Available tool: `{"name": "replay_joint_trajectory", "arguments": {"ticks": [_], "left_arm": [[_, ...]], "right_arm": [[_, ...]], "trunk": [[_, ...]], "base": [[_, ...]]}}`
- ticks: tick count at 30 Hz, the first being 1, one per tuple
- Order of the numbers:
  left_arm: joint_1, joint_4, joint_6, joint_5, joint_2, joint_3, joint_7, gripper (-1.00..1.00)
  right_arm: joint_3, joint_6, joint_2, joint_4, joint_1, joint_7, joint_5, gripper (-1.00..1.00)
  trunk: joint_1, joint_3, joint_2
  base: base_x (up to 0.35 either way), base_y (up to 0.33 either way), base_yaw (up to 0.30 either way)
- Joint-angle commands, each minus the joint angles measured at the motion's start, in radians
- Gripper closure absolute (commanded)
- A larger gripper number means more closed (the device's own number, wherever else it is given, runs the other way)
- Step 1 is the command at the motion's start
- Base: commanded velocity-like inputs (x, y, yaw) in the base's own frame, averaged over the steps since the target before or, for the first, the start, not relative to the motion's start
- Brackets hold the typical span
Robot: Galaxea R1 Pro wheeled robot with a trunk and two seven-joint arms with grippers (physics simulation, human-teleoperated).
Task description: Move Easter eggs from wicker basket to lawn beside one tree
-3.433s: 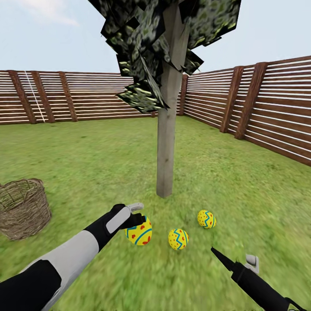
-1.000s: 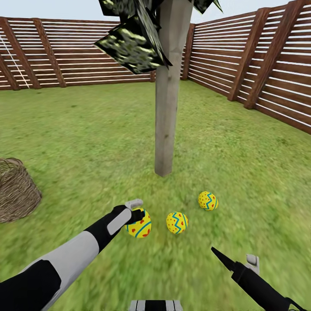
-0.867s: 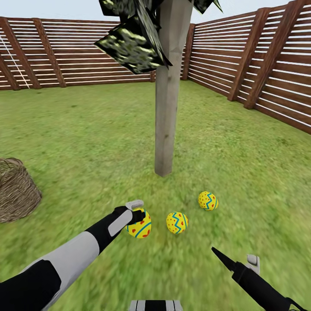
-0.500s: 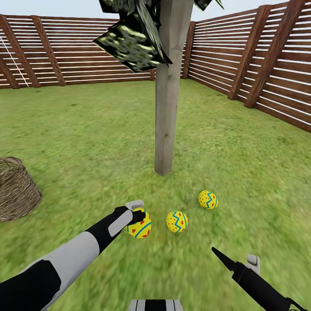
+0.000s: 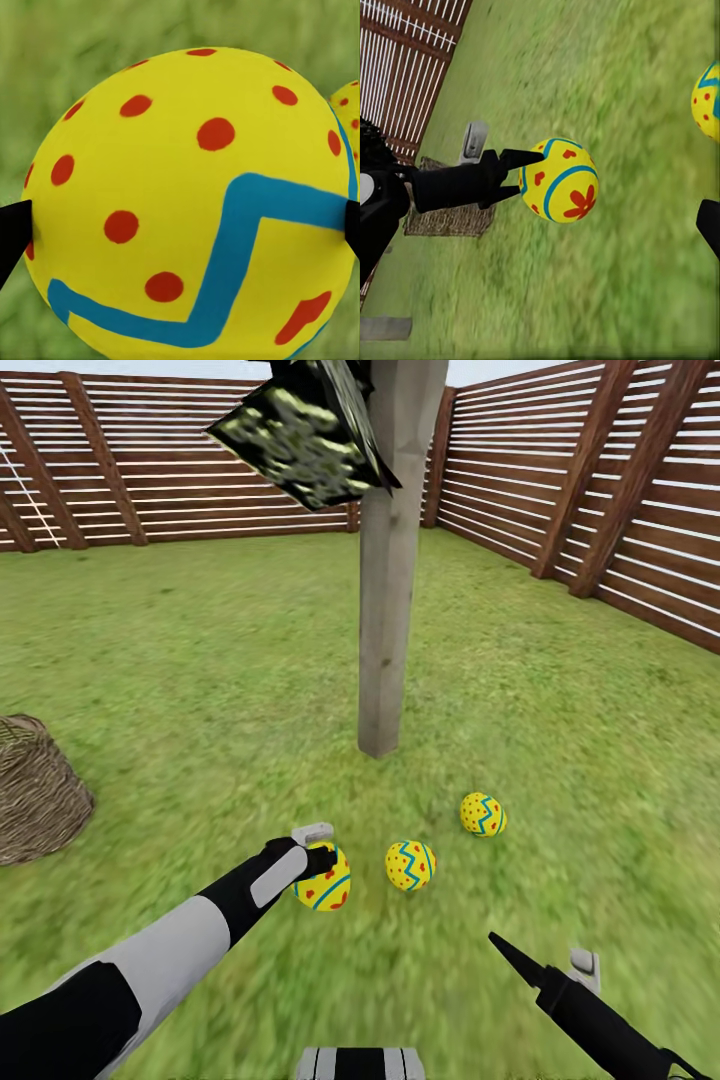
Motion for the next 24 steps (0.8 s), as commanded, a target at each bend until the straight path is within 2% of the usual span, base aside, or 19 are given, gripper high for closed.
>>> {"name": "replay_joint_trajectory", "arguments": {"ticks": [1, 17, 24], "left_arm": [[-0.001, -0.001, 0.001, 0.006, 0.001, -0.005, 0.007, 1.00], [-0.001, -0.004, -0.001, 0.006, 0.001, -0.006, 0.006, 1.00], [-0.001, -0.004, -0.001, 0.006, 0.001, -0.006, 0.006, 1.00]], "right_arm": [[-0.001, 0.006, 0.001, -0.001, 0.000, 0.001, -0.004, -1.00], [0.000, 0.004, 0.001, -0.001, 0.000, 0.001, -0.004, -1.00], [0.000, 0.003, 0.001, -0.001, 0.000, 0.001, -0.004, -1.00]], "trunk": [[0.000, -0.005, -0.001], [0.007, -0.066, -0.004], [0.007, -0.066, -0.004]], "base": [[0.000, 0.000, 0.000], [0.000, 0.000, 0.000], [0.000, 0.000, 0.000]]}}
